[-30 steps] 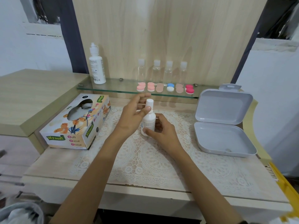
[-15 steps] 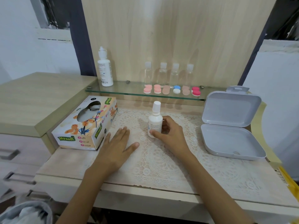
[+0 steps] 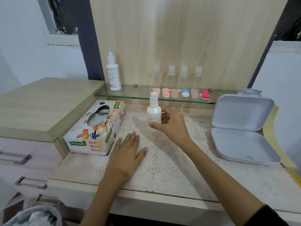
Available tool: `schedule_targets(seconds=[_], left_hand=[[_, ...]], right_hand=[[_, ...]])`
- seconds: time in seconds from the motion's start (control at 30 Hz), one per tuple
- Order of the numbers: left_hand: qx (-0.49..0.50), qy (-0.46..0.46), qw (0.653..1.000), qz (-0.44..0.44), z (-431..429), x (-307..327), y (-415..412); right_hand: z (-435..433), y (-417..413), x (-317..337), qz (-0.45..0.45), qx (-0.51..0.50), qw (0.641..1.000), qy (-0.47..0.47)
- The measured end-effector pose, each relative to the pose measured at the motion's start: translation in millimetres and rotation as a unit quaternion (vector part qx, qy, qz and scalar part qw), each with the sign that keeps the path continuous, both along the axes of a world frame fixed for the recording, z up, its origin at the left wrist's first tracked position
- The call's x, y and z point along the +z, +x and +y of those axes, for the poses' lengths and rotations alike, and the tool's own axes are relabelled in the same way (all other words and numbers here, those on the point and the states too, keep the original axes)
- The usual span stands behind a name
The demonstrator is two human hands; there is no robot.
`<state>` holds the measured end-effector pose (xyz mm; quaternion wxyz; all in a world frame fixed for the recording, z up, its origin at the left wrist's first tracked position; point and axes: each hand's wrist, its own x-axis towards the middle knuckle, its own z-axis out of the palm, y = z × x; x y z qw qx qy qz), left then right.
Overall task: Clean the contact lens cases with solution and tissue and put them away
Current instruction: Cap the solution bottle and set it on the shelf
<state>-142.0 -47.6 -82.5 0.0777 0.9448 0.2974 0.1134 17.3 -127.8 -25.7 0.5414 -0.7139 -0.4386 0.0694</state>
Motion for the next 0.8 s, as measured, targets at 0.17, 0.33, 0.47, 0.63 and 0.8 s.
schedule_targets(seconds=[0.17, 0.33, 0.47, 0.63, 0.8], left_hand=[[0.000, -0.004, 1.000, -0.024, 0.4, -1.0, -1.4], [0.006, -0.005, 0.999, -0.035, 1.0, -2.9, -1.5], [0.004, 0.013, 0.998, -0.068, -0.3, -3.5, -2.4], [-0.002, 0.016, 0.995, -0.093, 0.3, -6.4, -0.7], [-0.004, 0.008, 0.997, -0.079, 1.7, -10.6, -0.6]], right_hand=[[39.4, 0.6, 40.1, -0.020, -0.008, 1.000, 0.017], [85.1, 11.4, 69.2, -0.012, -0.033, 0.999, 0.016], [116.9, 20.9, 78.7, 0.001, -0.035, 0.999, -0.001], [146.4, 29.9, 78.7, -0.010, -0.024, 0.999, -0.036], [167.6, 34.2, 75.0, -0.006, -0.025, 0.998, -0.057]])
